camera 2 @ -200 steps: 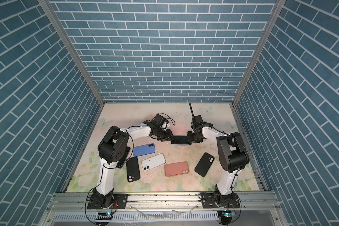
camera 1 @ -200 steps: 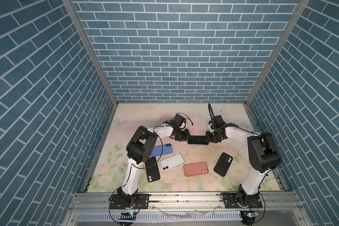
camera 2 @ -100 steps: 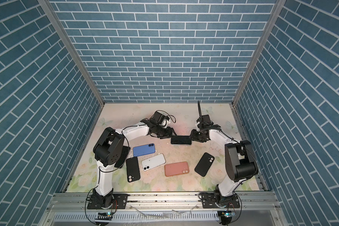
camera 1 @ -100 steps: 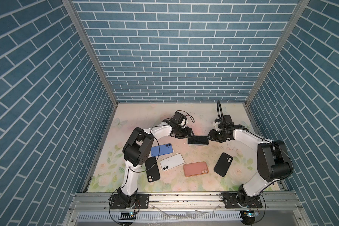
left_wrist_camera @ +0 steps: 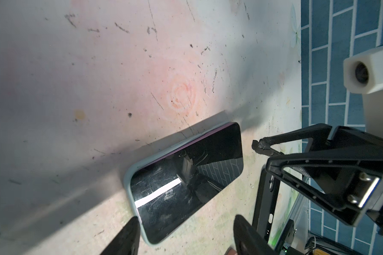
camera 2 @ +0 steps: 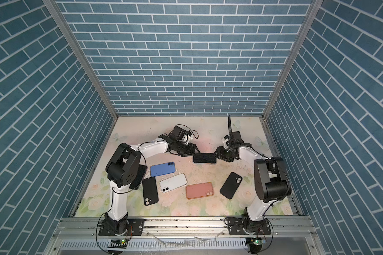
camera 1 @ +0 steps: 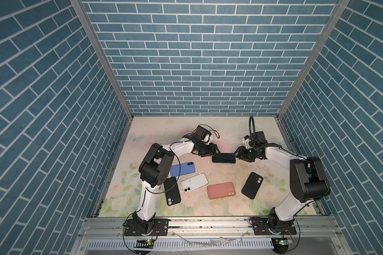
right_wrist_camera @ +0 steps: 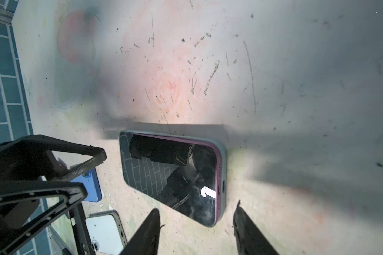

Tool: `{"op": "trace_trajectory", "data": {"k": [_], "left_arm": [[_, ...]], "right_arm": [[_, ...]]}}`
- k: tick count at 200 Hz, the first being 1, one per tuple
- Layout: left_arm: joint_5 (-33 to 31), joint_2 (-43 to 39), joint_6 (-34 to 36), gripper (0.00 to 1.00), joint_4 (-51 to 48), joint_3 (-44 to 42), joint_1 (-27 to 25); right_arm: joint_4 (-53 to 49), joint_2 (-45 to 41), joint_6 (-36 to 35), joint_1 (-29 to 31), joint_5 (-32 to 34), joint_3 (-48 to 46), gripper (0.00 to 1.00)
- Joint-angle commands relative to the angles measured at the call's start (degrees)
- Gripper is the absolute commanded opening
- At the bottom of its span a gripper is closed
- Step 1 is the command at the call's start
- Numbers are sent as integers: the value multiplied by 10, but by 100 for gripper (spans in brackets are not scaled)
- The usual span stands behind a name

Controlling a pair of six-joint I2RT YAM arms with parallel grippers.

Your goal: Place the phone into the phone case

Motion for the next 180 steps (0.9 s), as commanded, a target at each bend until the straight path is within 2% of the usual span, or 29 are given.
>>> {"op": "trace_trajectory", "data": {"k": [1, 84, 125, 180], "left_arm": [[10, 21, 2, 67, -2, 11, 3], [21, 30, -15, 62, 16, -2, 3], [27, 32, -28, 62, 34, -19, 3], [34, 35, -38, 61, 46, -31, 3]], "right_arm": [[28, 27, 18, -2, -41, -4, 55], [46, 76, 12, -4, -68, -7, 56], [79, 97, 12, -5, -129, -12, 56], [158, 77, 32, -6, -236, -31, 56]]}}
